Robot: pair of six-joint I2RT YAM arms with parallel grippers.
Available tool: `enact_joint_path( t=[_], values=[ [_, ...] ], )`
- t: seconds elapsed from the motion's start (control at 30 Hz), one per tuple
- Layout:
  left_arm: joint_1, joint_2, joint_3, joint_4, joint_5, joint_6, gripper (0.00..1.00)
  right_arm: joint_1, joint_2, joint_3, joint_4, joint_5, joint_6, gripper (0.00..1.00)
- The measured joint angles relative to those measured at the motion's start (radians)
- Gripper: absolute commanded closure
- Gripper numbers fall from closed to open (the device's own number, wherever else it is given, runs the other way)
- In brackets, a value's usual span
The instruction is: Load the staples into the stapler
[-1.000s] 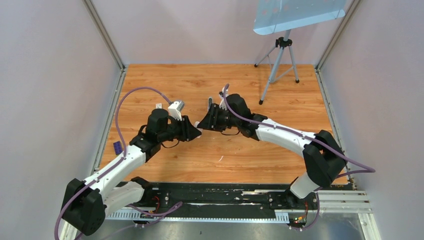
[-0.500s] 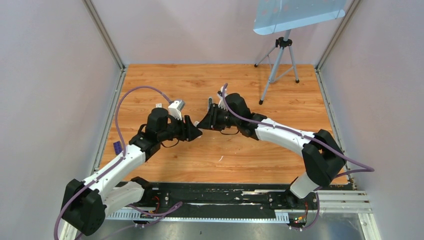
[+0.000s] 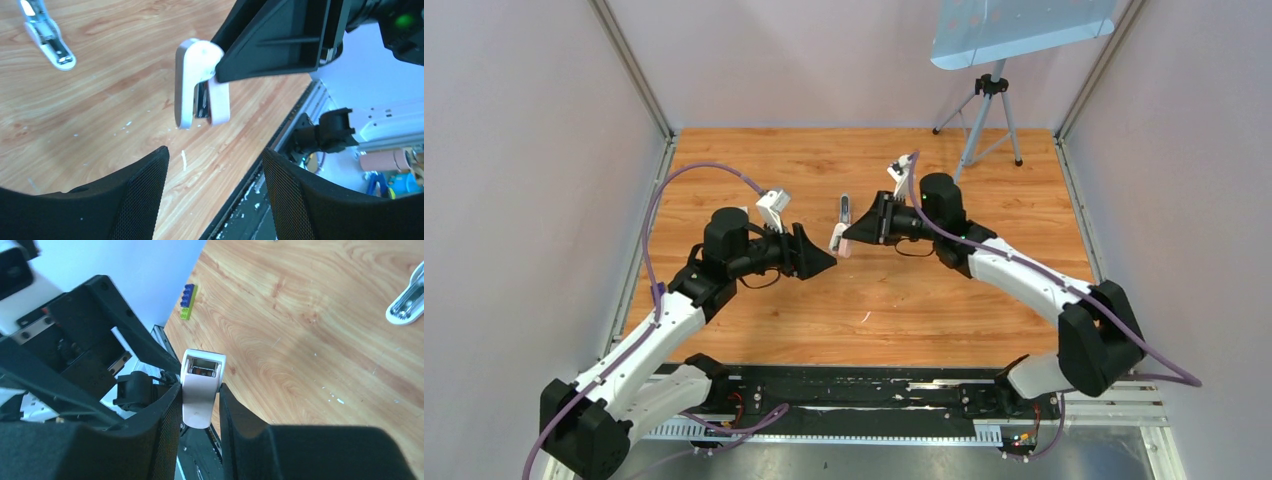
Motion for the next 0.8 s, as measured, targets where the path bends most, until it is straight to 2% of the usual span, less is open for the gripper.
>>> enact_joint_path(
  t=[0.2,0.37,0.8],
  values=[
    [0.001,-0.001,0.007,0.017,0.124,-0.028,0.29,-0.034,-0.132,-0.075,0.058,-0.084,-0.079,0.82],
    [0.006,0.0,0.007,0.055,0.199,-0.06,0.31,-0.034,-0.178,-0.129,0.146,-0.164,-0.095,0.82],
    [0.02,0.039,-0.053,0.347,0.371,-0.224,0.37,-0.034,-0.246,-0.164,0.263,-0.273,-0.1,0.83]
  ],
)
